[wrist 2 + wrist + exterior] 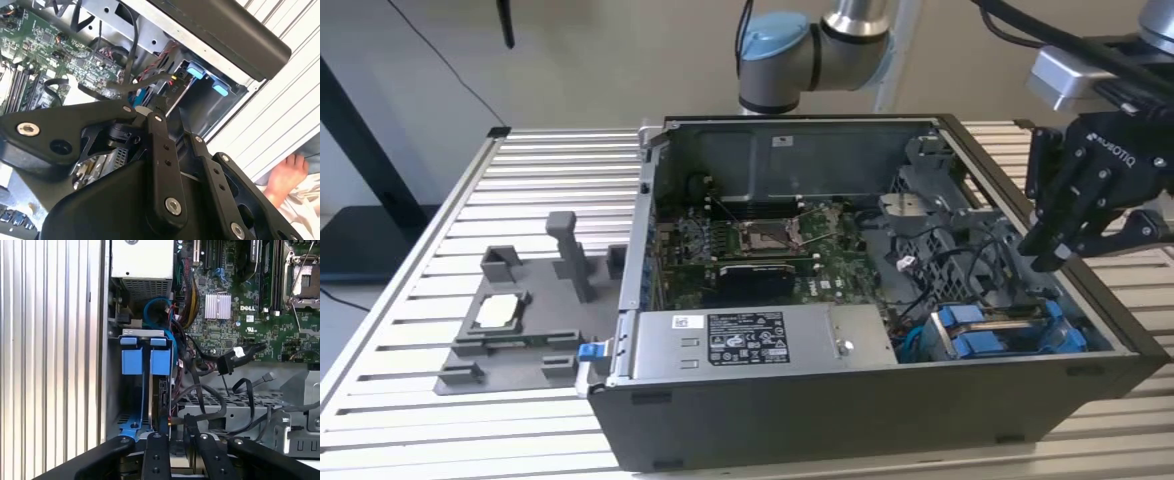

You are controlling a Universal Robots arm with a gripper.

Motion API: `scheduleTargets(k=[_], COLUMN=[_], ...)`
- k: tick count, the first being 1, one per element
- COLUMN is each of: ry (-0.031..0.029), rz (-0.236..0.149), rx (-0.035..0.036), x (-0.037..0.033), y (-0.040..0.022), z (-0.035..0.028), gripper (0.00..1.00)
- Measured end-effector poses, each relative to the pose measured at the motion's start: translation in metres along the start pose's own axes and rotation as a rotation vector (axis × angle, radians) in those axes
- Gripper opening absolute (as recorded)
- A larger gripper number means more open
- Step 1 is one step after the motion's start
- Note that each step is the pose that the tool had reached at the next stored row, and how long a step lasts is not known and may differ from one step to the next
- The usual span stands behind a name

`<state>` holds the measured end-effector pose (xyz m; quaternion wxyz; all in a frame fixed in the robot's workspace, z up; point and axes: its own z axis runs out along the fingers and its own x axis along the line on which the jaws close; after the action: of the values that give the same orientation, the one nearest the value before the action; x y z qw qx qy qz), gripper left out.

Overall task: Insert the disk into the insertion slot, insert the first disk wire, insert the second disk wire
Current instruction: 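Insert the second disk wire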

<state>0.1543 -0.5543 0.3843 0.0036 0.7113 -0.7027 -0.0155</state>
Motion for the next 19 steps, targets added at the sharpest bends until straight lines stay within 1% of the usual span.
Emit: scheduleTargets(k=[3, 12, 16, 19], ry=[0.0, -0.0014, -0.0016, -0.0022], rz=[0.0, 0.0, 0.0, 0.0], rx=[0.0078, 0.0121, 0.0176, 0.0232], x=[-0.0038, -0.0096, -0.012, -0.0145], y=[0.0067, 0.0236, 0.0333, 0.0395], z=[0.0, -0.0056, -0.0064, -0.0073], gripper=[0.27, 0.27, 0.27, 0.27])
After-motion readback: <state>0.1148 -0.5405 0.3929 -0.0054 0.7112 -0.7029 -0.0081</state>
